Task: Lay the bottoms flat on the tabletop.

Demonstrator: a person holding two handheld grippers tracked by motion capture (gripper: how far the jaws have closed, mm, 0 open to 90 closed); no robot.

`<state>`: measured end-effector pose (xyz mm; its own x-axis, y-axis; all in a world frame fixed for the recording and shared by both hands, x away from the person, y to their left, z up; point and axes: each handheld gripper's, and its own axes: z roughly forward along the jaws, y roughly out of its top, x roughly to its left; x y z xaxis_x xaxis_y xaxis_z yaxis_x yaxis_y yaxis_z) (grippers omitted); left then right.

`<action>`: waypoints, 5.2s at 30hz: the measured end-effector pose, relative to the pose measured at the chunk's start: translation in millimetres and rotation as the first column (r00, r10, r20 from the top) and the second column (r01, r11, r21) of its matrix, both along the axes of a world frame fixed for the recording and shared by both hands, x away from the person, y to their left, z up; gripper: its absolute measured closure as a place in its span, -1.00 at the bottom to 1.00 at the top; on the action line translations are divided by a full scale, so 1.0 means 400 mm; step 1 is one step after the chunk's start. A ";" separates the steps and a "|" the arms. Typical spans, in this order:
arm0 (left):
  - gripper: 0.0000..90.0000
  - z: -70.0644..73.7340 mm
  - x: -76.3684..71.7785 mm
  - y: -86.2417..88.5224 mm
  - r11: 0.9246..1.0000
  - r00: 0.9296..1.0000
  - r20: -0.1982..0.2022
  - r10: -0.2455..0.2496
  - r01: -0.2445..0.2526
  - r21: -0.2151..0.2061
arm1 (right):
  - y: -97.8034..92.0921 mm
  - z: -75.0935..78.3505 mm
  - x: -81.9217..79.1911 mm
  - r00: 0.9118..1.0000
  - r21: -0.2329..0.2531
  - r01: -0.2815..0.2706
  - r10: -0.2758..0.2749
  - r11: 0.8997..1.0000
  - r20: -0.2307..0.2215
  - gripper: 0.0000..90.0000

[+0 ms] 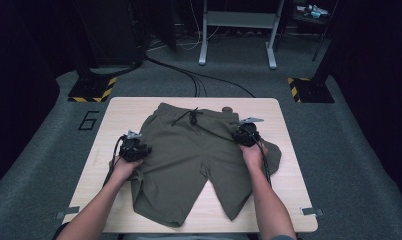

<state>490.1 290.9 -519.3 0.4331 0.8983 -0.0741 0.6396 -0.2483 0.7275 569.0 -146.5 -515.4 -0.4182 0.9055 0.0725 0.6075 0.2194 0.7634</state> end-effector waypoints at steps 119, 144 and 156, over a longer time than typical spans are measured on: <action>0.02 0.033 -0.159 0.008 0.995 0.998 0.029 -0.050 0.052 -0.086 | 0.095 0.138 -0.269 0.970 -0.008 -0.224 0.224 0.974 0.089 0.90; 0.01 0.029 -0.155 0.003 0.995 0.998 0.030 -0.051 0.053 -0.087 | 0.128 0.149 -0.227 0.961 -0.012 -0.265 0.266 0.964 0.073 0.35; 0.02 0.031 -0.156 0.010 0.994 0.999 0.034 -0.042 0.046 -0.097 | 0.054 0.064 -0.174 0.985 -0.014 -0.174 0.174 0.985 0.008 0.22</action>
